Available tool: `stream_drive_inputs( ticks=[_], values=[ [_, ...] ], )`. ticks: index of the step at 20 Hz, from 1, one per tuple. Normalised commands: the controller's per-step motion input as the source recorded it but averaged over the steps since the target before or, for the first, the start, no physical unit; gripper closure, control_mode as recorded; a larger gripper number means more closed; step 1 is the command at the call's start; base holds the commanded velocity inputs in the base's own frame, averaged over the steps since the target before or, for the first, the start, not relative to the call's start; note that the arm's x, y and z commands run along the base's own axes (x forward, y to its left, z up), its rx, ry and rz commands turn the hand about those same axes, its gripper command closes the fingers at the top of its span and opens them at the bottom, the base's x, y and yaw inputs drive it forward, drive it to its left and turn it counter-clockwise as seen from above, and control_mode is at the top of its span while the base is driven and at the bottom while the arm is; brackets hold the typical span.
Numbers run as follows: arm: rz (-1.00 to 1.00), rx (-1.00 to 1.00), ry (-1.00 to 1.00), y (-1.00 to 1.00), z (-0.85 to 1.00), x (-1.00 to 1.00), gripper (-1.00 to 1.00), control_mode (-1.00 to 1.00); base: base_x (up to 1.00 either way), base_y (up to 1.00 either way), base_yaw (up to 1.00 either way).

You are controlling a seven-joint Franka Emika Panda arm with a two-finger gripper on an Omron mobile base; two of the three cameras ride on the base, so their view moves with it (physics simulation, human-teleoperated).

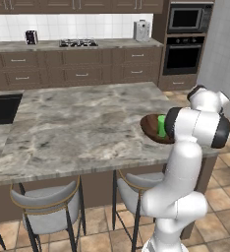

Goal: Place the cup inside the bowl on the dining table and move the bowl to any counter.

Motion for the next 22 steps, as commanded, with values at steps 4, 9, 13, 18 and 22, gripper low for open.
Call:
stream_drive_inputs(
  ticks=[4, 9, 13, 18, 22],
  values=[
    [-0.03, 0.0, 0.04, 0.0, 0.32, -0.48, 1.0, -1.0, 0.0, 0.0, 0.0],
    [-0.03, 0.0, 0.04, 0.0, 0.4, -0.44, 1.0, -1.0, 0.0, 0.0, 0.0],
    [-0.03, 0.0, 0.03, 0.0, 0.44, -0.42, 1.0, -1.0, 0.0, 0.0, 0.0],
    [-0.02, 0.0, 0.08, 0.0, 0.33, -0.42, 1.0, -1.0, 0.0, 0.0, 0.0],
    [-0.03, 0.0, 0.09, 0.0, 0.19, -0.35, 1.0, -1.0, 0.0, 0.0, 0.0]
  ],
)
